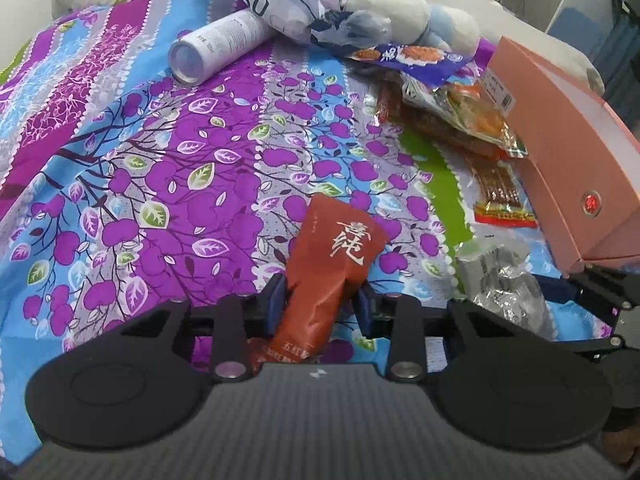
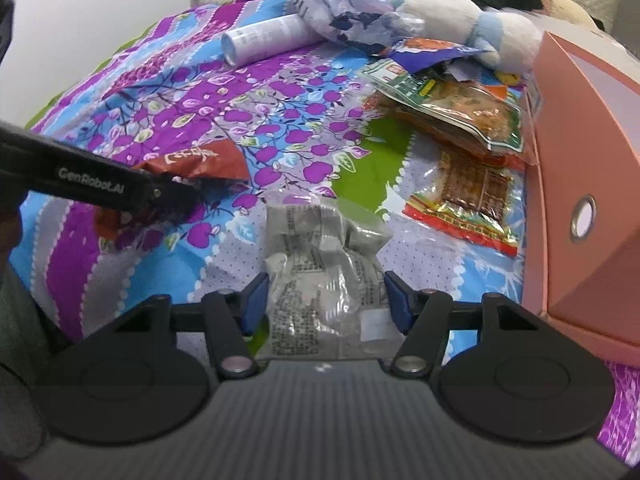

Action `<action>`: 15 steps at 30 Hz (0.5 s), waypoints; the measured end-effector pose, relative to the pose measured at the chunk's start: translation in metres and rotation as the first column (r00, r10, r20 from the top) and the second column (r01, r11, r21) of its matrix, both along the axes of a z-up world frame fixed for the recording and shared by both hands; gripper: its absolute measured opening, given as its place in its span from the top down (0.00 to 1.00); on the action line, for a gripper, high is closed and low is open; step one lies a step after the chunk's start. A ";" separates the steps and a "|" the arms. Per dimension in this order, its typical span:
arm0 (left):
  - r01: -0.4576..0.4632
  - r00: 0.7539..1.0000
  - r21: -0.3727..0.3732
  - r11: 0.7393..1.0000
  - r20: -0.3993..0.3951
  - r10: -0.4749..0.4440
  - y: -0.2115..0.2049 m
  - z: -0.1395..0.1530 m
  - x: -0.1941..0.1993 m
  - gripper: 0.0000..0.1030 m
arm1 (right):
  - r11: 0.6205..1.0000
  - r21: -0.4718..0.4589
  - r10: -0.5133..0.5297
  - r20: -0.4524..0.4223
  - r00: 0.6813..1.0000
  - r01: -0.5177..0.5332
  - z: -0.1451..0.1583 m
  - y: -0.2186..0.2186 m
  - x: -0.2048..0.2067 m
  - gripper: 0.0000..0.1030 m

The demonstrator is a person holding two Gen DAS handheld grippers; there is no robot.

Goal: Organize snacks
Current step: 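Grasp the dark red packet with the left tool while the right tool grasps the clear bag, then lift both held packets and carry them over the pink box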

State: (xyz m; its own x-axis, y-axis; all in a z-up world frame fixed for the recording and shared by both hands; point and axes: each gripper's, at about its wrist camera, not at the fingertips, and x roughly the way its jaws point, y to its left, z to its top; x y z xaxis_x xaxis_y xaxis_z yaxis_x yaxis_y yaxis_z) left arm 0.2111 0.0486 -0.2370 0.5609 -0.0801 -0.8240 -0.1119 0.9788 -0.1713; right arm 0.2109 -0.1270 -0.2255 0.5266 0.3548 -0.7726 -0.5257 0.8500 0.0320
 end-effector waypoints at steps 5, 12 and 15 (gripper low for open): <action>-0.013 1.000 -0.007 1.000 0.016 0.013 -0.005 0.009 -0.003 0.60 | 0.996 0.035 -0.080 -0.003 0.997 0.080 0.009 -0.008 -0.003 0.39; -0.017 0.999 -0.021 1.000 0.049 0.018 -0.012 0.028 0.000 0.60 | 0.988 0.051 -0.144 0.034 0.989 0.142 0.031 -0.018 -0.004 0.39; -0.019 0.998 -0.037 0.999 0.064 0.021 -0.015 0.038 0.003 0.60 | 0.984 0.080 -0.165 0.045 0.985 0.161 0.044 -0.023 -0.001 0.39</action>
